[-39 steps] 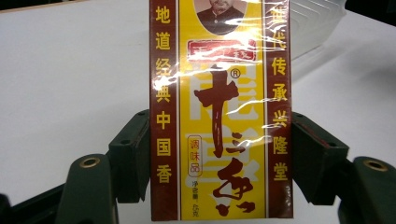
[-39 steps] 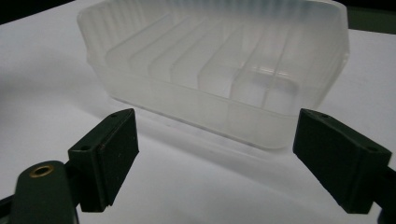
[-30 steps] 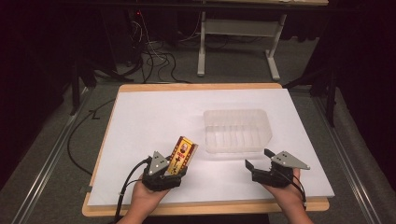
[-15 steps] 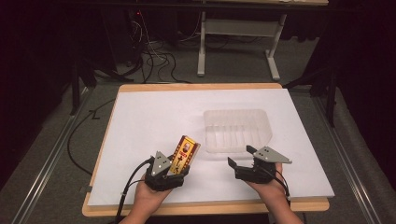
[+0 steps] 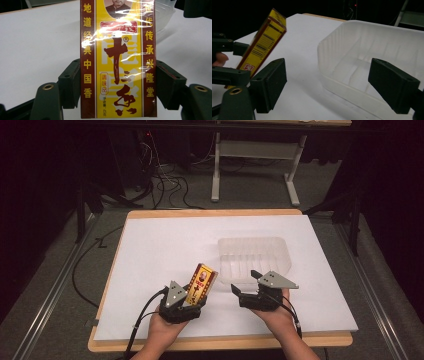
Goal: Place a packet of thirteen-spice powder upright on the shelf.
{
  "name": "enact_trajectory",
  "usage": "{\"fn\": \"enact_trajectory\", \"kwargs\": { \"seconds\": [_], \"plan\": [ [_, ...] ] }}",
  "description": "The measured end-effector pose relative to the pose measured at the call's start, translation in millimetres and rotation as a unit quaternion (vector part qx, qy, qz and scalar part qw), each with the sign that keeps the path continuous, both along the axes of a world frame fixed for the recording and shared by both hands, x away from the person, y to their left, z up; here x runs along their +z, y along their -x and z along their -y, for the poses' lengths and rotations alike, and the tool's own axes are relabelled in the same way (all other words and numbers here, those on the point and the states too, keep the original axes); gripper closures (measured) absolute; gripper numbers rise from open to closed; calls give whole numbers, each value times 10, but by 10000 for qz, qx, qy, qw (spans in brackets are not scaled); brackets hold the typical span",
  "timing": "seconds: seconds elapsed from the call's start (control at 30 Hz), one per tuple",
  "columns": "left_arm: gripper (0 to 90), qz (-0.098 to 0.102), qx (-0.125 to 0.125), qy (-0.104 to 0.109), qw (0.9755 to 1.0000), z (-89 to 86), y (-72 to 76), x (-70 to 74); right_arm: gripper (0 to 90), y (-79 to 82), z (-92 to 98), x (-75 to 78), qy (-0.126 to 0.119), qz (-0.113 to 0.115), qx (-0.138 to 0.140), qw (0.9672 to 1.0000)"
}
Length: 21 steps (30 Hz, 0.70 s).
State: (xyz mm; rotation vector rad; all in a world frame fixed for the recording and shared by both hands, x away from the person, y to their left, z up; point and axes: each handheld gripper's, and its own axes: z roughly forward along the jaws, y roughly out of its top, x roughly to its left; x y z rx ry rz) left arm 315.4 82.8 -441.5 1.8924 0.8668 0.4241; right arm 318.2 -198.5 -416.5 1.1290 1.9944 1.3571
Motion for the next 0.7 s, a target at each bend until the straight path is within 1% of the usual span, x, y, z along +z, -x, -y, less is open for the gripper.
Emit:
{"fn": "enact_trajectory", "kwargs": {
  "seconds": [0.1, 0.2, 0.37, 0.43, 0.5, 0.6, 0.7],
  "plan": [
    [325, -7, -5, -13, 10000, 46, -9, -7, 156, -8, -29, 12, -35, 25, 31, 10000],
    [325, -61, -12, 55, 10000, 107, -9, -8, 156, -8, -62, 35, -92, 39, 95, 9999],
    [325, 3, -50, 67, 10000, 216, 11, -7, 157, 51, -78, 85, -189, 96, 214, 9995],
    [325, -40, -71, 74, 9999, 250, 8, -13, 159, 75, -83, 98, -231, 115, 248, 9994],
    [325, -87, -85, 49, 9999, 282, 8, -27, 160, 92, -91, 108, -301, 97, 290, 9991],
    [325, -96, -114, -4, 9999, 325, 13, -49, 162, 117, -121, 121, -323, 110, 343, 9988],
    [325, -87, -141, -10, 9999, 367, 27, -63, 166, 124, -138, 121, -335, 102, 381, 9987]
  ]
}}
